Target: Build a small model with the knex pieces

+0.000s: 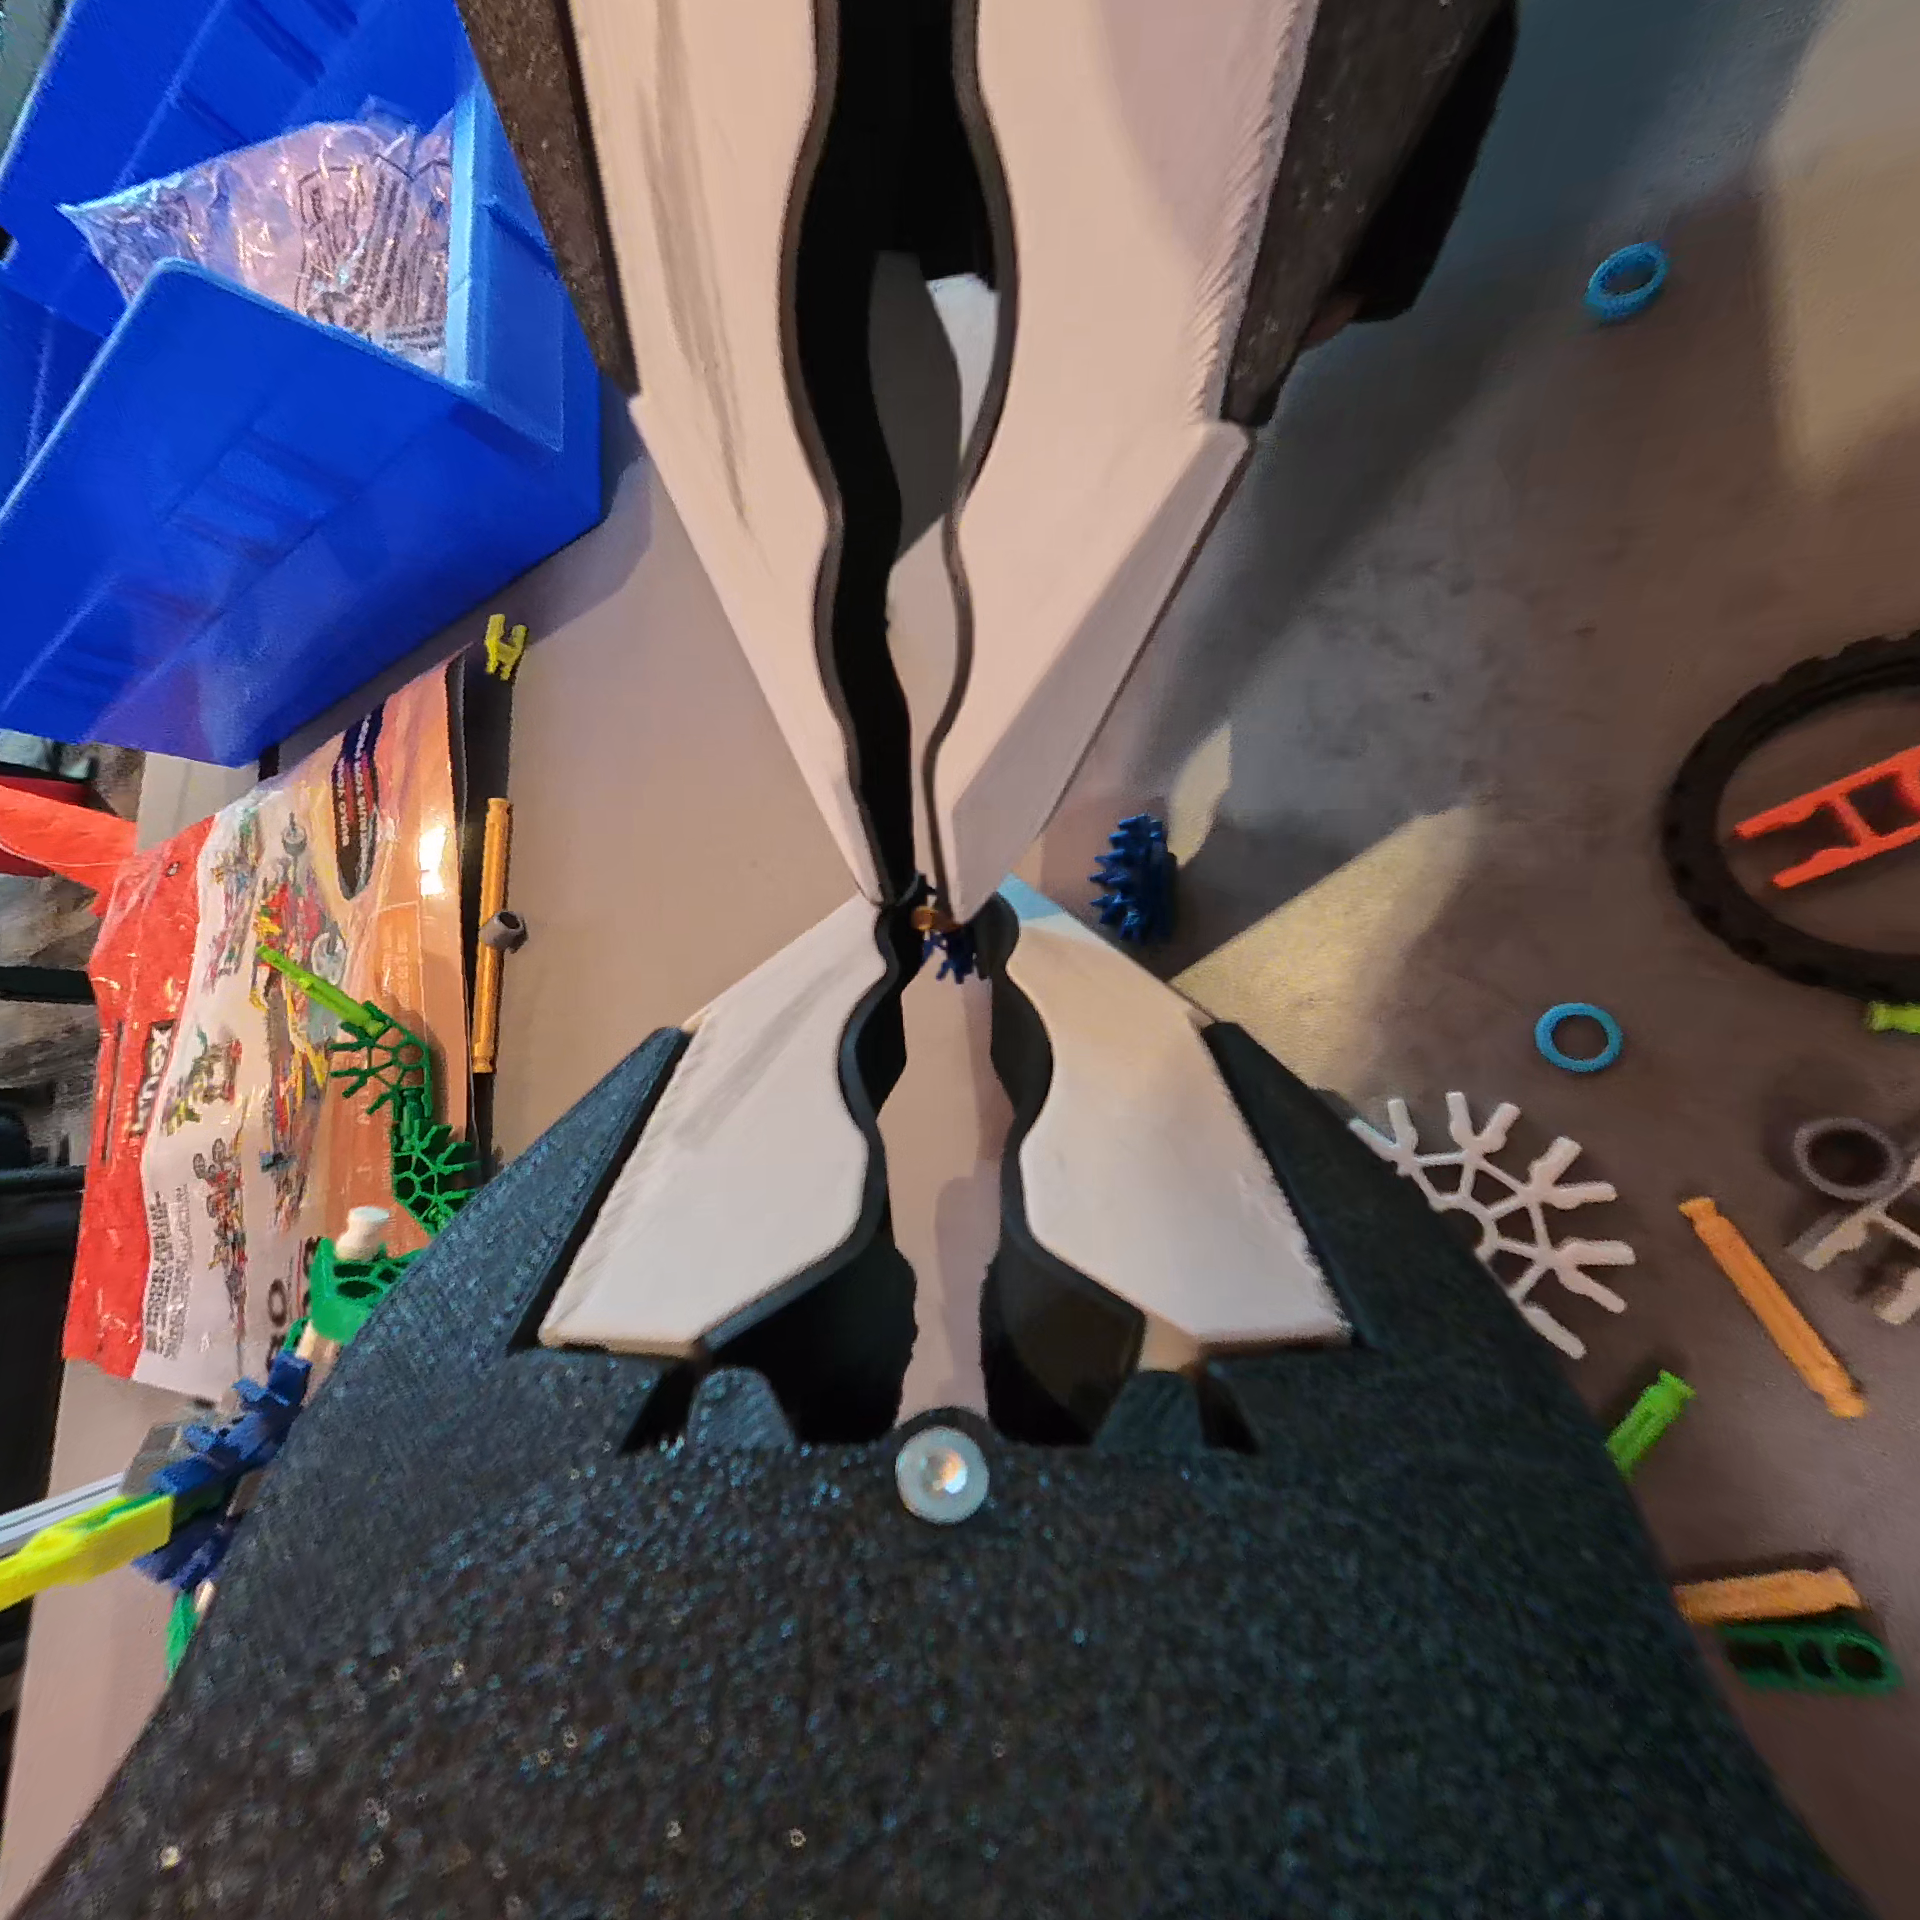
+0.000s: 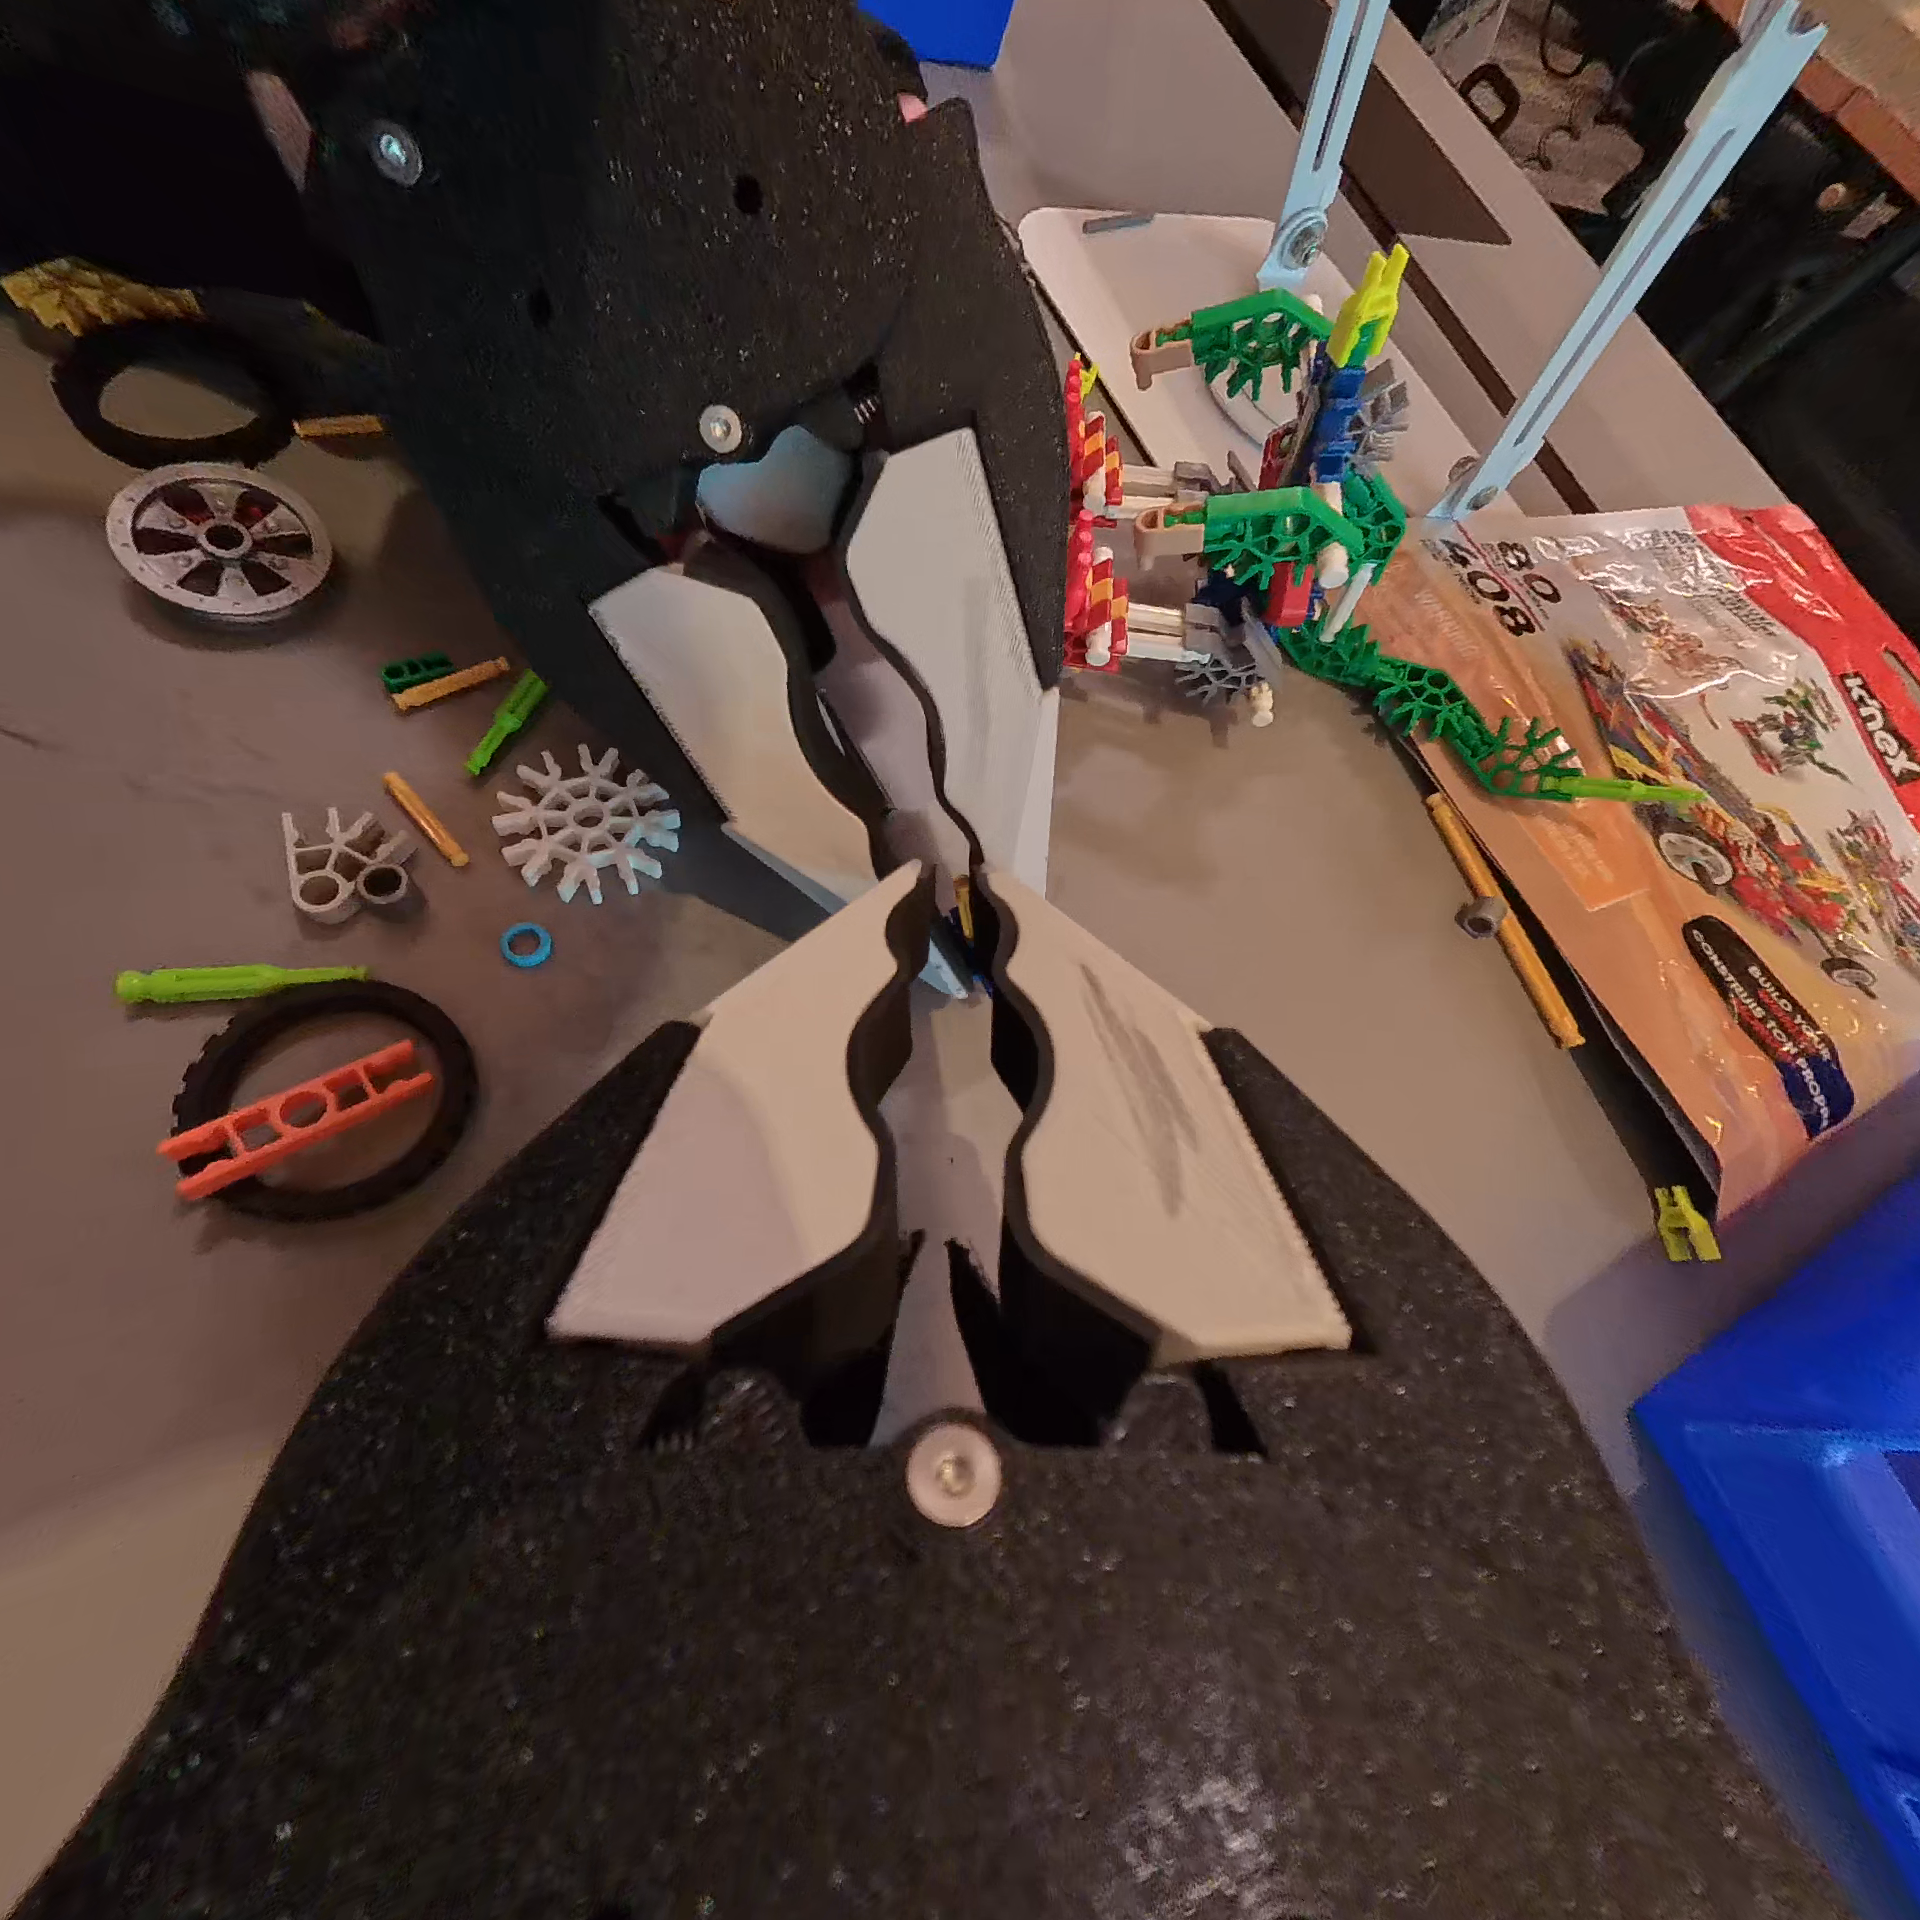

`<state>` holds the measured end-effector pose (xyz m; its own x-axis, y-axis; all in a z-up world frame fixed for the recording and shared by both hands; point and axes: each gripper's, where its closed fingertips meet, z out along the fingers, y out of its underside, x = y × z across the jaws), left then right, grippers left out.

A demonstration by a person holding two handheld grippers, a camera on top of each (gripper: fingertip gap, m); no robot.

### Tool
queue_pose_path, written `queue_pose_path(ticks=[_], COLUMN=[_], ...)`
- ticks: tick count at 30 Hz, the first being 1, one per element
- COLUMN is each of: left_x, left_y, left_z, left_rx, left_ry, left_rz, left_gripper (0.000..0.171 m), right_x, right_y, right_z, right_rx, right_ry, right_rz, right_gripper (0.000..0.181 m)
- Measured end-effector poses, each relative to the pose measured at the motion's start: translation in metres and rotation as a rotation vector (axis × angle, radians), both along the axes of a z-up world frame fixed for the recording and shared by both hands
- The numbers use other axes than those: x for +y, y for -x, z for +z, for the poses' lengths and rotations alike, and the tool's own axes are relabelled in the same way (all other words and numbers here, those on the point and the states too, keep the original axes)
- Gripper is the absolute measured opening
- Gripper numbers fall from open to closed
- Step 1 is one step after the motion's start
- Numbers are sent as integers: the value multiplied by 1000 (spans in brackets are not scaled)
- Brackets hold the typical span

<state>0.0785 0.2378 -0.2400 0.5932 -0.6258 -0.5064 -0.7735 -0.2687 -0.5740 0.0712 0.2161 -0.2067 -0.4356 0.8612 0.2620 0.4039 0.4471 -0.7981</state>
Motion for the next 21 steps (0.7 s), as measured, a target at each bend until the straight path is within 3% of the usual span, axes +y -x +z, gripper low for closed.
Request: queue_pose_path(ticks=[2, 17, 21], left_x=[0, 1, 4], left_y=[-1, 3, 4], left_z=[0, 11, 17], left_rx=[-14, -51, -68], left_ry=[7, -33, -75], left_rz=[-1, 8, 9], left_gripper=[6, 6, 6], right_x=[2, 10, 20], right_y=[0, -2, -1], right_z=[1, 1, -4], right_rx=[7, -14, -50], right_ry=[-13, 26, 52], right_rz=[-7, -38, -91], right_gripper=[0, 0, 12])
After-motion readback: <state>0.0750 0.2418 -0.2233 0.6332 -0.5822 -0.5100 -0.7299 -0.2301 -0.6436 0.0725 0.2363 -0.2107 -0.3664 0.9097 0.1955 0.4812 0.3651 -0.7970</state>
